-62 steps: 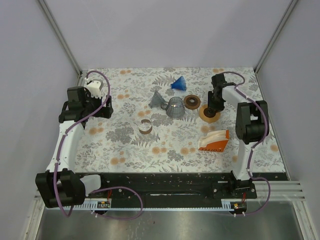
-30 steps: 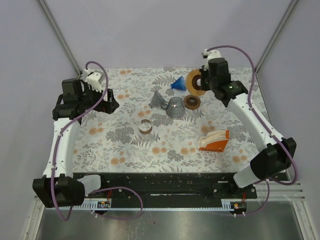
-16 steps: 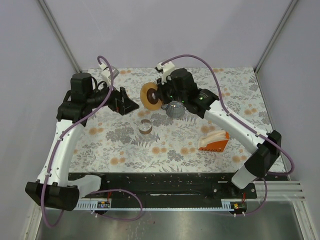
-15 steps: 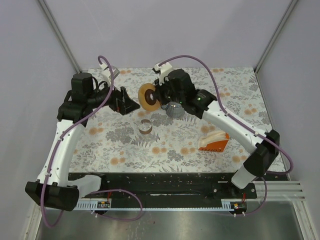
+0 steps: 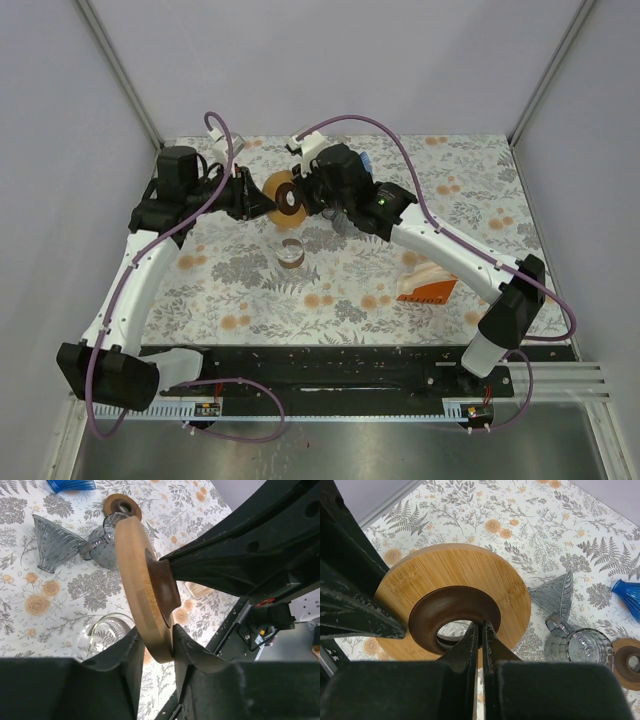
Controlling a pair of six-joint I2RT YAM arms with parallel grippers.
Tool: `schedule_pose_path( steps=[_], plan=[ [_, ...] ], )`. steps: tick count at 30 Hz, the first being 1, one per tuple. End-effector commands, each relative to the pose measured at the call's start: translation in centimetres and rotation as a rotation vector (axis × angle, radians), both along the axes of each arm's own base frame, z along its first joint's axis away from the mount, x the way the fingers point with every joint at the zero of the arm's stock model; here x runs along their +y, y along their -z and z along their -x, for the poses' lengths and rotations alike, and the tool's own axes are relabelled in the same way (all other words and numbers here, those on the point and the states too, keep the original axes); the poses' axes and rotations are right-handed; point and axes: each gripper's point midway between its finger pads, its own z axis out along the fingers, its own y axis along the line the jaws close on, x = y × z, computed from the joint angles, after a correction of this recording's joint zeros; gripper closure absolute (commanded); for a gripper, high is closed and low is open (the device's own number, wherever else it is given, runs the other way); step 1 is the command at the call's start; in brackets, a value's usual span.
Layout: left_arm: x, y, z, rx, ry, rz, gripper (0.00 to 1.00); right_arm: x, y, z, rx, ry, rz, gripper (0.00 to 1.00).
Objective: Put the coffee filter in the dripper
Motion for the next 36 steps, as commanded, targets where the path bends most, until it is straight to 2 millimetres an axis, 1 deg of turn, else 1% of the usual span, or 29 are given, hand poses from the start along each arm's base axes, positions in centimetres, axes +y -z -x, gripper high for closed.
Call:
schedule_pose_path(
  steps=[1, 2, 3, 4, 7, 8, 10, 11, 12, 13, 14, 15, 17, 18, 20, 21, 22, 24, 25, 26, 28, 31, 32, 34, 36],
  plan=[
    [-0.7, -0.9, -0.3, -0.039, 0.031, 0.037, 0.79, 0.9, -4.2, -0.3, -0.097, -0.016, -0.087, 1.0],
    [-0.8, -0.8, -0.3, -0.034, 0.04, 0.047, 0.86, 1.1, -4.3, -0.2, -0.097, -0.025, -0.091, 1.0],
    [-1.1, -0.6, -0.2, -0.028, 0.054, 0.057, 0.96, 1.1, -4.2, -0.2, -0.099, -0.027, -0.089, 1.0],
    [-1.1, -0.2, -0.2, -0.018, 0.06, 0.059, 1.0, 1.2, -4.1, -0.2, -0.102, -0.035, -0.088, 1.0],
    [-1.1, 0.6, -0.3, -0.024, 0.07, 0.039, 1.0, 1.0, -3.4, -0.2, -0.091, -0.032, -0.068, 0.99],
    [-0.7, 0.7, -0.5, -0.045, 0.057, 0.015, 1.0, 0.8, -3.1, -0.2, -0.082, -0.024, -0.051, 0.88],
    [0.3, 0.6, -1.3, -0.117, 0.022, -0.064, 1.0, 0.1, -2.6, -0.2, -0.096, -0.03, -0.003, 0.51],
    [1.2, 0.4, -1.9, -0.176, -0.009, -0.125, 1.0, -0.2, -2.4, 0.1, -0.093, -0.034, 0.012, 0.39],
    [2.0, 0.0, -2.5, -0.235, -0.036, -0.179, 1.0, -0.7, -2.9, 0.5, -0.094, -0.039, 0.01, 0.3],
    [3.0, -0.5, -3.2, -0.301, -0.071, -0.244, 1.0, -1.1, -3.2, 0.9, -0.09, -0.057, 0.001, 0.23],
    [3.9, -1.1, -3.7, -0.354, -0.1, -0.297, 1.0, -0.9, -3.5, 1.9, -0.056, -0.124, -0.036, 0.15],
    [4.7, -1.7, -4.2, -0.399, -0.127, -0.348, 1.0, -1.3, -4.0, 2.4, -0.017, -0.179, -0.082, 0.11],
    [6.0, -2.4, -4.9, -0.467, -0.153, -0.438, 1.0, -3.1, -5.2, 1.8, 0.111, -0.215, -0.219, 0.08],
    [6.4, -2.7, -5.1, -0.501, -0.153, -0.479, 1.0, -3.9, -5.7, 1.2, 0.162, -0.218, -0.27, 0.07],
    [6.8, -2.6, -5.6, -0.574, -0.128, -0.584, 1.0, -5.0, -6.1, -0.6, 0.225, -0.16, -0.316, 0.02],
    [6.9, -2.3, -5.7, -0.602, -0.119, -0.638, 1.0, -5.2, -6.1, -1.3, 0.24, -0.132, -0.309, 0.01],
    [7.0, -2.0, -6.1, -0.632, -0.103, -0.702, 1.0, -5.2, -5.9, -2.0, 0.259, -0.111, -0.296, 0.01],
    [7.3, -1.7, -6.5, -0.694, -0.076, -0.856, 1.0, -4.7, -6.2, -2.7, 0.293, -0.11, -0.288, 0.01],
    [7.9, -1.6, -6.7, -0.718, -0.078, -0.967, 1.0, -4.3, -7.1, -3.1, 0.296, -0.111, -0.303, 0.01],
    [8.7, -1.7, -6.9, -0.735, -0.086, -1.058, 1.0, -4.1, -7.5, -3.3, 0.307, -0.108, -0.309, 0.01],
    [10.2, -2.4, -7.0, -0.789, -0.078, -1.193, 1.0, -3.5, -7.4, -3.8, 0.335, -0.102, -0.324, 0.01],
    [12.0, -4.5, -6.6, -0.946, -0.054, -1.405, 1.0, -2.7, -7.6, -3.8, 0.367, -0.125, -0.363, 0.0],
    [12.4, -5.6, -6.4, -1.004, -0.052, -1.462, 1.0, -2.5, -7.6, -3.6, 0.382, -0.133, -0.376, 0.01],
    [12.4, -6.9, -5.6, -1.135, -0.019, -1.545, 1.0, -2.0, -7.7, -3.4, 0.398, -0.145, -0.398, 0.01],
    [11.2, -7.3, -4.4, -1.345, 0.05, -1.603, 1.0, -1.4, -8.0, -2.9, 0.401, -0.171, -0.41, 0.0]
  ],
)
